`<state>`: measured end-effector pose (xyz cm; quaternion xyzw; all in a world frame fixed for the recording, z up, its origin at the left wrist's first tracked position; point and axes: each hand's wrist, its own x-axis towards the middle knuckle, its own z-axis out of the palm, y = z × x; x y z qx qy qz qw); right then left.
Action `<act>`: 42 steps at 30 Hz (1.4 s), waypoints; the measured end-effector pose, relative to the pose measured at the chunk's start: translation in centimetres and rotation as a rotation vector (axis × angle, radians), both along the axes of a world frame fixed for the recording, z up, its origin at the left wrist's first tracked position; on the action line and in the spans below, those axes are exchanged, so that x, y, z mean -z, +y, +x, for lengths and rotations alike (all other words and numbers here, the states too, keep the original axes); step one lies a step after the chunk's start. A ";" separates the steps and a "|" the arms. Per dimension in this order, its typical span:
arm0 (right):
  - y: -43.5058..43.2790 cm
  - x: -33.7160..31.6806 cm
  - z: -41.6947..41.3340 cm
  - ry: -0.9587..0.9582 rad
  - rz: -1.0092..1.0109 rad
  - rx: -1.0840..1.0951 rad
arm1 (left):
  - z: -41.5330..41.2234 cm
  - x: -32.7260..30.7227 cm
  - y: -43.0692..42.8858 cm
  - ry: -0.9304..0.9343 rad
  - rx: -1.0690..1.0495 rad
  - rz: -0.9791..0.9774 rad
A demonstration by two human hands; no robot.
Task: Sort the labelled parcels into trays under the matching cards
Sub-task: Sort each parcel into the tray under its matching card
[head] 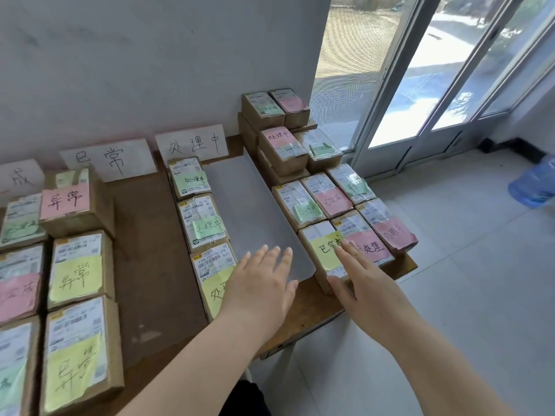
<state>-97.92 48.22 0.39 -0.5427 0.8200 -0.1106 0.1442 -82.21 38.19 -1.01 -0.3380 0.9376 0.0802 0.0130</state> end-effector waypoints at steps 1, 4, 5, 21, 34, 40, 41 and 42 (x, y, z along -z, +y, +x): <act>-1.0 -0.1 -0.2 0.000 0.013 -0.007 | -0.1 0.1 -0.8 0.002 -0.006 0.003; -4.1 -0.4 -0.5 0.006 0.051 -0.032 | -0.1 0.5 -3.4 0.018 -0.019 0.021; -5.1 -0.4 -0.6 0.009 0.055 -0.036 | -0.1 0.6 -4.3 0.022 -0.018 0.022; -13.1 2.1 -8.9 -0.129 0.097 -0.030 | -3.5 4.1 -13.2 0.076 -0.206 -0.054; -25.4 1.4 -23.8 -0.176 0.080 -0.319 | -19.9 1.9 -19.6 0.171 -0.622 0.229; -29.7 2.4 -23.2 -0.375 0.111 -0.341 | -22.7 3.2 -22.2 0.246 -0.884 0.472; -30.0 2.9 -23.0 -0.417 0.093 -0.328 | -22.9 3.4 -22.4 0.276 -0.915 0.509; -30.4 3.4 -22.7 -0.458 0.074 -0.302 | -23.1 3.6 -22.6 0.305 -0.938 0.535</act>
